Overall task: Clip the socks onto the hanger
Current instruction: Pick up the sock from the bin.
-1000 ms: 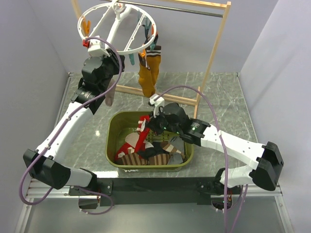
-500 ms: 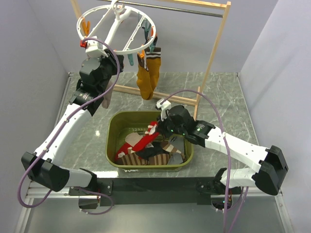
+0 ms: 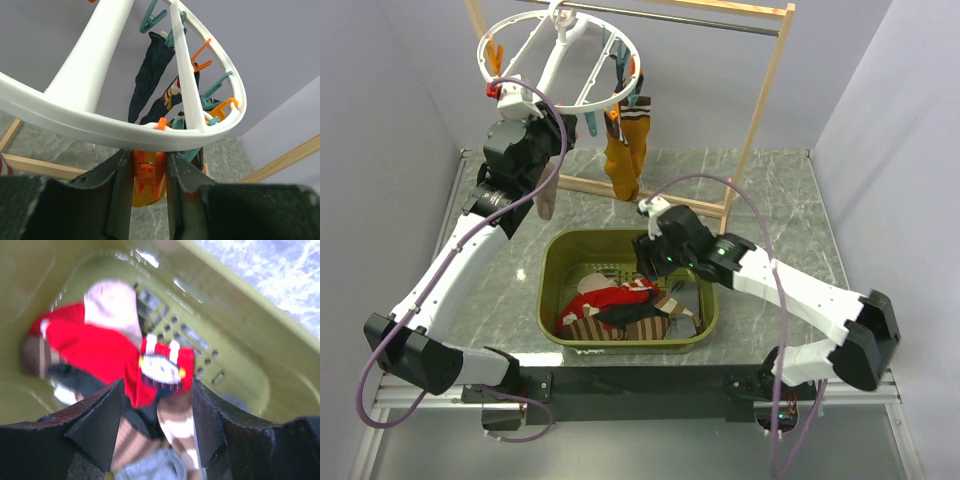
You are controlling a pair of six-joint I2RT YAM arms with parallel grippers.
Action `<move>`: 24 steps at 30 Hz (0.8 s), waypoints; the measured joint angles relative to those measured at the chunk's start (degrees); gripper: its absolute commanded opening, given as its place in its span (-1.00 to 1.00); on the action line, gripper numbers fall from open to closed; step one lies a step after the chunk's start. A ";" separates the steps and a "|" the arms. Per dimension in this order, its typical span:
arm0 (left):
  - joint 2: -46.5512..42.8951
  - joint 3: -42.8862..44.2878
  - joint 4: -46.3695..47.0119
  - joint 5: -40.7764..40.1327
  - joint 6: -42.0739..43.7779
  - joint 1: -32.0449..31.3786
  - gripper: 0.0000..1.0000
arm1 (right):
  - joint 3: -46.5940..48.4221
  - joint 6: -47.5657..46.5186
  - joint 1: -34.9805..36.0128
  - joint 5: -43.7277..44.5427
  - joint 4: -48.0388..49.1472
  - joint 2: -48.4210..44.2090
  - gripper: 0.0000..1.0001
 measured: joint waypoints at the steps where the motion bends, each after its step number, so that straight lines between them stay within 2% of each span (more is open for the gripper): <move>1: 0.00 0.00 -0.02 0.02 0.00 0.00 -0.70 | 1.90 0.48 0.00 0.57 -0.09 1.75 0.25; 5: 0.00 0.00 -0.02 0.07 -0.17 0.00 -0.70 | 8.00 3.54 -0.02 2.40 -1.99 10.10 0.23; 8: 0.00 0.00 -0.02 0.07 -0.13 0.00 -0.69 | 9.03 5.90 -0.02 3.63 -4.55 14.23 0.23; 13: 0.00 0.00 -0.04 0.04 0.07 0.00 -0.69 | 8.90 8.50 0.39 5.14 -8.50 14.99 0.25; 22: 0.00 -0.55 -0.44 0.04 0.63 0.00 -0.70 | 5.40 12.61 4.35 4.72 -6.95 18.80 0.25; 24: 0.00 -0.55 -0.44 0.07 0.83 0.00 -0.70 | 4.52 13.29 4.92 5.66 -6.93 20.13 0.16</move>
